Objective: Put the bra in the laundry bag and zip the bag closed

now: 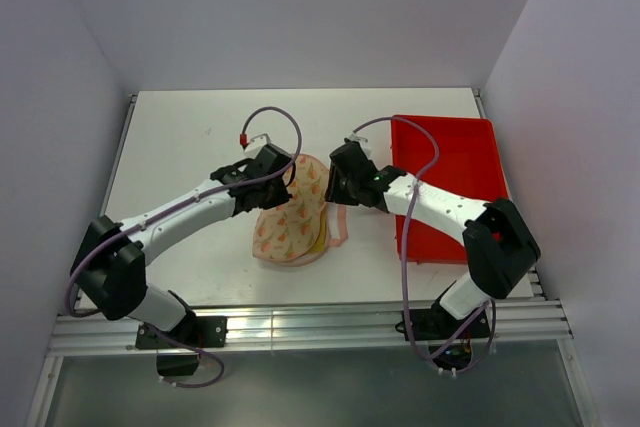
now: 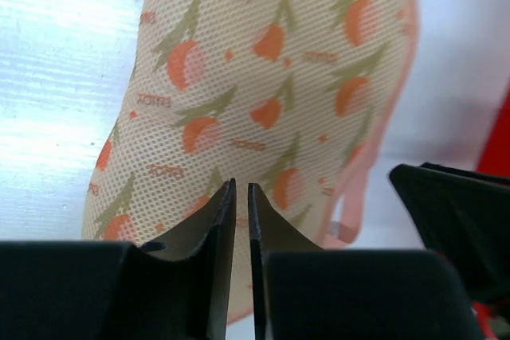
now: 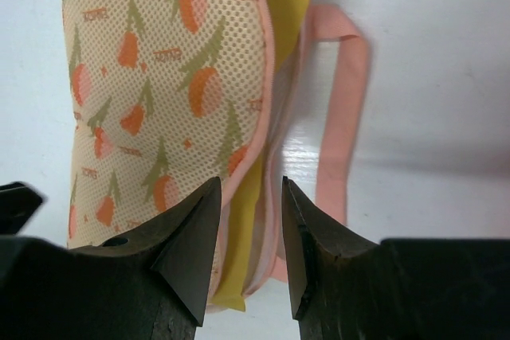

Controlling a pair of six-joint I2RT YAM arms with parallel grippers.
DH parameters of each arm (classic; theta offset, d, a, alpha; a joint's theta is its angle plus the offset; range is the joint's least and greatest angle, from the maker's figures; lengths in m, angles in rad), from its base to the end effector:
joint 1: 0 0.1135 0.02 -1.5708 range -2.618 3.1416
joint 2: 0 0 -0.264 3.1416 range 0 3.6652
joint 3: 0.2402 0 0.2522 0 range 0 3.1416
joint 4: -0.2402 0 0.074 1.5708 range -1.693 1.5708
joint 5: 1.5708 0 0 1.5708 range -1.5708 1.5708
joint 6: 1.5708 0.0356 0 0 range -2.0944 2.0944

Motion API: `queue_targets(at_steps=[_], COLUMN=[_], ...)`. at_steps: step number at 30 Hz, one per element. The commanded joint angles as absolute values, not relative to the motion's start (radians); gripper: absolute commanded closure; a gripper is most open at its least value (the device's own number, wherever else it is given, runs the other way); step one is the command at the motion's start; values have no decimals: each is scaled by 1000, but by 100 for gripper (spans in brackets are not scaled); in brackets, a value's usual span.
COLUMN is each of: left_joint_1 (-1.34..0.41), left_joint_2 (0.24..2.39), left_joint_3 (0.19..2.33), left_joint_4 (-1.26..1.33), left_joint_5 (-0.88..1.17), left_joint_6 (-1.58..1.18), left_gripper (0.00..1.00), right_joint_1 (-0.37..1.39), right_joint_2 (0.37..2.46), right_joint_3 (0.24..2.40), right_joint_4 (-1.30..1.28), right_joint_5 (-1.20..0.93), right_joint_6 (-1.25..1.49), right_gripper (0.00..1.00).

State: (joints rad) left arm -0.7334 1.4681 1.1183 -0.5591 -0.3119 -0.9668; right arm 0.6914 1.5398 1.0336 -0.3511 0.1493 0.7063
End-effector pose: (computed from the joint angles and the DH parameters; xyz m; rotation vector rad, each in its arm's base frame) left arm 0.2376 -0.1994 0.2634 -0.4172 2.4208 -0.3787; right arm 0.2550 0.2042 0.2285 0.0871 2.4656 0.4501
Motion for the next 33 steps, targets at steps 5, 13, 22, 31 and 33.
queue_targets(at_steps=[5, 13, 22, 31, 33], left_joint_1=[-736, -736, -735, -735, -733], left_joint_2=[1523, 1549, 1582, 1601, 1603], left_joint_3=[1097, 1109, 1126, 1144, 1146], left_joint_4=[-531, -525, -512, -508, -508], left_joint_5=[-295, -287, -278, -270, -267], left_joint_6=[-979, -969, -956, -945, -940], left_gripper=[83, 83, 82, 82, 82], right_joint_1=[715, 765, 778, 776, 776], right_joint_2=[1595, 1589, 1571, 1603, 1603], right_joint_3=[1048, 1009, 982, 989, 992], right_joint_4=[-252, -238, -258, -241, -241], right_joint_5=[87, 75, 100, 98, 103], right_joint_6=[709, 745, 759, 765, 764], right_gripper=[57, 57, 57, 60, 61])
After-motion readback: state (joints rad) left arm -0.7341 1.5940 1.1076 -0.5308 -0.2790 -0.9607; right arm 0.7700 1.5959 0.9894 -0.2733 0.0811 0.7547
